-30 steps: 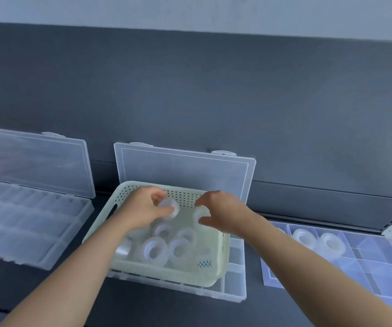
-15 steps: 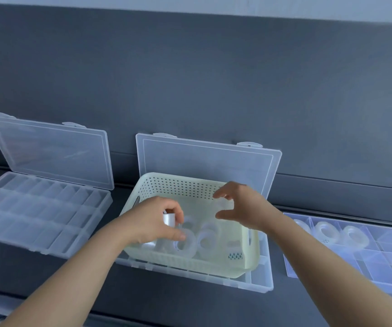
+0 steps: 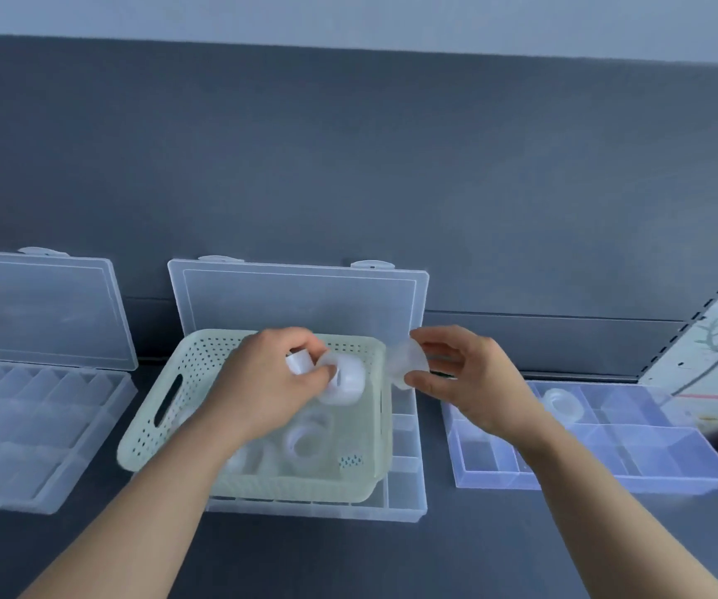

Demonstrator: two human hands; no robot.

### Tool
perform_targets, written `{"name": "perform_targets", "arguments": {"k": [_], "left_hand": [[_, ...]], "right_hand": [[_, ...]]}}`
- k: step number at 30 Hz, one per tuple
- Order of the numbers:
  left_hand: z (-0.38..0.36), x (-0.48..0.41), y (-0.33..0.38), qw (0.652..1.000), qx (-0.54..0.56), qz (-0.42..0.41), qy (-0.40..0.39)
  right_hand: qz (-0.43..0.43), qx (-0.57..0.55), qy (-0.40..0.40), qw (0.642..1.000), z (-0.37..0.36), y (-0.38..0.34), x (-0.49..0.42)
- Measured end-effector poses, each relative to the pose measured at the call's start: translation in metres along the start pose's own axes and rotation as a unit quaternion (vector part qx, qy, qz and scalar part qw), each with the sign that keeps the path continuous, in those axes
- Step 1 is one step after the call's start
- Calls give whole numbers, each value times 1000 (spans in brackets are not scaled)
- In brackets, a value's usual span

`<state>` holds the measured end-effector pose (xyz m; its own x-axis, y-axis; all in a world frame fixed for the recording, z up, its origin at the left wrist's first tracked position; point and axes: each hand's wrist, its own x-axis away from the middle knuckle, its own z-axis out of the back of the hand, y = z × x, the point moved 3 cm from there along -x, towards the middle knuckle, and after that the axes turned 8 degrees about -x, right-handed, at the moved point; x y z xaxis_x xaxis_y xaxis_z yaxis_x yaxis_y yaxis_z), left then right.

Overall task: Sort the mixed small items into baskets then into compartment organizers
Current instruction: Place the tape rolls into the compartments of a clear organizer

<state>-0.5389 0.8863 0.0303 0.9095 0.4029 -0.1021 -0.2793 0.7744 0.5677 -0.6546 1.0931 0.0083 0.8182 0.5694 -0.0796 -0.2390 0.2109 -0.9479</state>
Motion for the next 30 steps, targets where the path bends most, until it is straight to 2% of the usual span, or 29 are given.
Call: {"name": "perform_targets", "arguments": {"k": [3, 6, 11, 17, 23, 27, 30], "left_hand": [[-29, -4, 48, 1000, 11, -14, 24], [-65, -9, 87, 1000, 12, -8, 16], [-126, -19, 126, 1000, -15, 11, -4], [-179, -31, 144, 998, -35, 47, -9], [-205, -36, 151, 996, -56, 64, -9], [-212, -39, 160, 996, -57, 67, -13], [-216, -43, 171, 996, -53, 61, -20]], "right_hand": [[-23, 10, 48, 999, 51, 14, 14], [-41, 39, 93, 994, 106, 34, 29], [-91, 151, 142, 974, 187, 90, 39], [-114, 247, 88, 958, 224, 138, 29], [-75, 336, 18, 939, 223, 150, 19], [-57, 335, -8, 940, 226, 152, 19], [-17, 254, 19, 967, 229, 140, 21]]}}
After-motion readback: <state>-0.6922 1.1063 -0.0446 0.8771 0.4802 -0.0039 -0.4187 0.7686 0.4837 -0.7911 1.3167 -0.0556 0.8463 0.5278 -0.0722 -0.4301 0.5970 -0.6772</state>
